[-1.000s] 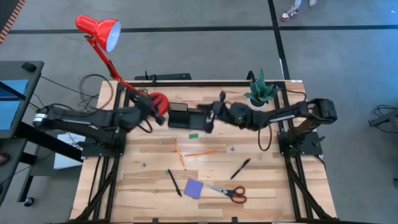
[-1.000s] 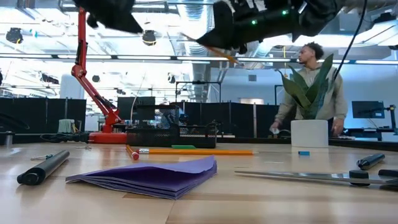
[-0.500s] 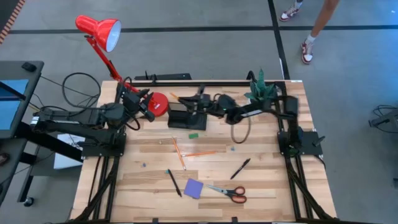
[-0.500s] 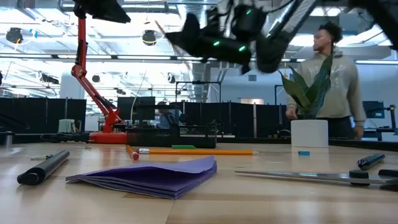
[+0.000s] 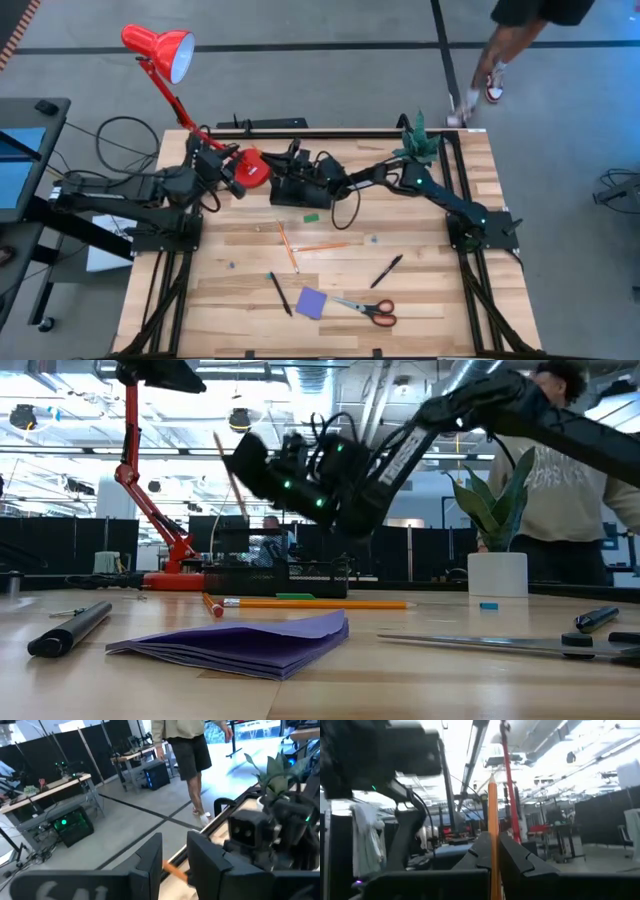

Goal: Pick and place office supplies into organizer
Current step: Put the top yellow pencil into the black desk organizer, then put the top right yellow pencil into the black desk organizer

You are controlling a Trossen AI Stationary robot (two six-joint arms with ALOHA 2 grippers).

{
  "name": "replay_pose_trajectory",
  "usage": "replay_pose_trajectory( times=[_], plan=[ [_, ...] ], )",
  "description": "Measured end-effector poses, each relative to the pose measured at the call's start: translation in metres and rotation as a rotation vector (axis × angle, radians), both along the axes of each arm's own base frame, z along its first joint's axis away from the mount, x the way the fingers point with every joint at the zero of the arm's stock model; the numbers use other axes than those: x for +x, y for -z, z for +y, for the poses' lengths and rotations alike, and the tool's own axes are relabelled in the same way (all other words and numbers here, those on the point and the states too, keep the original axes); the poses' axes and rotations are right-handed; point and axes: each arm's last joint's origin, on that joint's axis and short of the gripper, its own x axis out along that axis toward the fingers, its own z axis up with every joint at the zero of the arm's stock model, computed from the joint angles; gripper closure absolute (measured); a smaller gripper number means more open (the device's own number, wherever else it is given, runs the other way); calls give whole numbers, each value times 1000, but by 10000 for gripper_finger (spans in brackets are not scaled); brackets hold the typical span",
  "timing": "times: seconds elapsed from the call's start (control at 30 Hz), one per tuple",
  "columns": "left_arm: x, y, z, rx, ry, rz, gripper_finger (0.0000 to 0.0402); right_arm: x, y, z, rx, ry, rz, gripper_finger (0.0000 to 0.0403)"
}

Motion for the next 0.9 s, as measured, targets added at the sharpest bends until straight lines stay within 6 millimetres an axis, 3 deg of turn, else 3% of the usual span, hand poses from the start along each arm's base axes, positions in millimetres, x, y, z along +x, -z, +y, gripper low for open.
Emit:
replay_pose_trajectory(
  times=[0.17, 0.3, 0.4, 0.9],
  plan=[
    [-7, -3, 0, 6, 2, -16, 319, 5, 4, -5, 54, 73, 69, 402],
    [-9, -4, 1, 9, 2, -15, 319, 7, 10, -6, 7, 106, 155, 400],
    [-9, -3, 1, 10, 3, -3, 319, 7, 4, -2, -30, 141, 148, 400],
    [-9, 1, 0, -3, 6, 28, 319, 11, 7, 5, 4, 106, 211, 394]
  ],
)
